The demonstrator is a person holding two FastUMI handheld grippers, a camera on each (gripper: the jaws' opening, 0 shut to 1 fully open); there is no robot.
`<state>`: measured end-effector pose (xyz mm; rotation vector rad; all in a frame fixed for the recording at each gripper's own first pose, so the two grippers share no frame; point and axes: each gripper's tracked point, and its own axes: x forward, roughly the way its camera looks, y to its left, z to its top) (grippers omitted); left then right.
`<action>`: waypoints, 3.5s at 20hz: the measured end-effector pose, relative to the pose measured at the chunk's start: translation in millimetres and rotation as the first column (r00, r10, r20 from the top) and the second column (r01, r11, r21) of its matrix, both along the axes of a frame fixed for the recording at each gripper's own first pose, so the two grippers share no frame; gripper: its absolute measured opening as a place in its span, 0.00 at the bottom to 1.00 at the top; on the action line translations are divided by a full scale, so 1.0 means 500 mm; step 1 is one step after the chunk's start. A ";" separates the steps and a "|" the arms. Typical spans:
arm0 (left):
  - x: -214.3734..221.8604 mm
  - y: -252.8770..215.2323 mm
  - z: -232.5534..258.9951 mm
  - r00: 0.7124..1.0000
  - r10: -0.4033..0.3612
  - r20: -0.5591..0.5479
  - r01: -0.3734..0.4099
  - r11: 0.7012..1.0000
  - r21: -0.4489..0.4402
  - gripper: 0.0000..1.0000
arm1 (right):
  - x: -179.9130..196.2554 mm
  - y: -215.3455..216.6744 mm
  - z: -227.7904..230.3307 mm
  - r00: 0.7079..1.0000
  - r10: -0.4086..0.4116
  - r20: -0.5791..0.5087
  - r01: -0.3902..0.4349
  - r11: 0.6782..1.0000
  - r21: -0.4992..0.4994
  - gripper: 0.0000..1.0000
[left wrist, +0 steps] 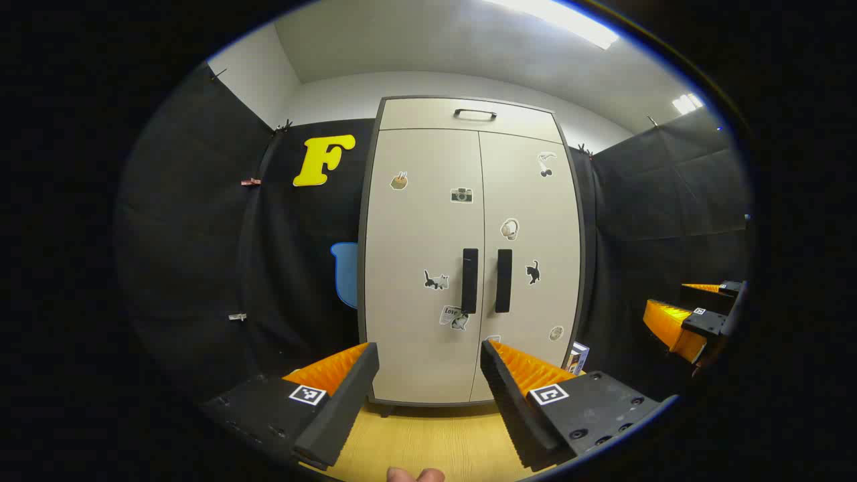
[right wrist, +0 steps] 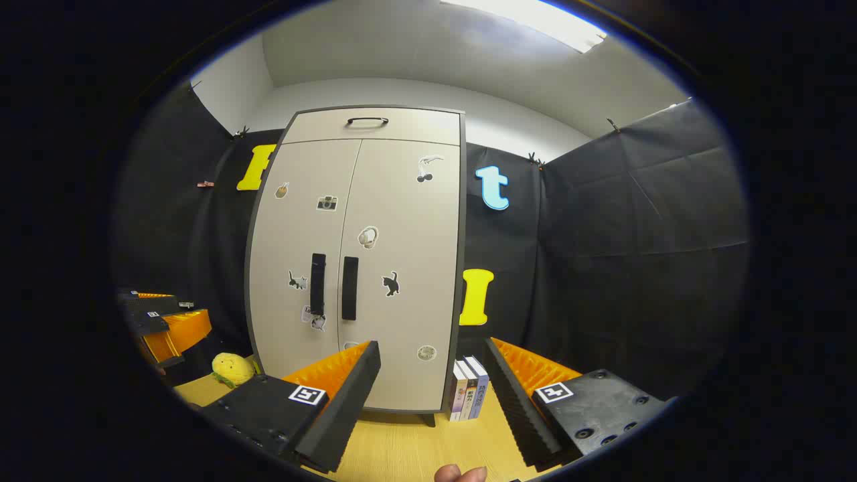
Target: Open the right door of the double-door shoe cabinet with the right hand, and open the left door with the left hand.
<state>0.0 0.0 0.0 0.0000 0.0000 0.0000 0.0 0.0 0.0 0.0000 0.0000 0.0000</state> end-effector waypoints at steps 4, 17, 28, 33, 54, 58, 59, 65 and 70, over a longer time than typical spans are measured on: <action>0.007 0.001 -0.019 0.999 0.001 -0.038 -0.001 1.000 0.003 0.94 | -0.004 0.006 0.001 1.000 -0.001 -0.006 0.001 1.000 0.005 0.98; 0.018 0.020 -0.030 0.997 0.034 -0.065 -0.033 0.999 0.022 0.94 | 0.007 0.025 -0.017 0.998 0.026 -0.049 -0.025 1.000 0.014 0.98; 0.031 0.027 -0.030 0.997 0.050 -0.060 -0.048 0.998 0.029 0.94 | 0.037 0.042 -0.027 0.995 0.066 -0.075 -0.062 0.996 0.061 0.98; 0.036 0.040 -0.031 0.996 0.059 -0.060 -0.057 0.998 0.036 0.94 | 0.117 0.077 0.033 0.996 0.094 -0.009 -0.093 0.994 0.054 0.97; 0.026 0.148 -0.062 0.986 0.149 -0.074 -0.148 0.989 0.014 0.94 | 0.531 0.329 -0.056 0.979 0.176 -0.102 -0.164 0.979 0.117 0.78; 0.021 0.164 -0.070 0.983 0.162 -0.082 -0.162 0.987 0.009 0.95 | 0.557 0.347 -0.085 0.978 0.159 -0.134 -0.150 0.986 0.079 0.49; 0.020 0.165 -0.071 0.983 0.162 -0.084 -0.162 0.987 0.005 0.95 | 0.556 0.349 -0.080 0.981 0.151 -0.118 -0.143 0.987 0.072 0.48; 0.001 0.177 -0.073 0.980 0.180 -0.084 -0.180 0.984 0.001 0.94 | 0.559 0.345 -0.090 0.984 0.111 -0.137 -0.098 0.991 0.094 0.30; -0.027 0.188 -0.075 0.976 0.200 -0.089 -0.202 0.979 -0.007 0.94 | 0.554 0.344 -0.092 0.979 0.136 -0.153 -0.118 0.986 0.117 0.20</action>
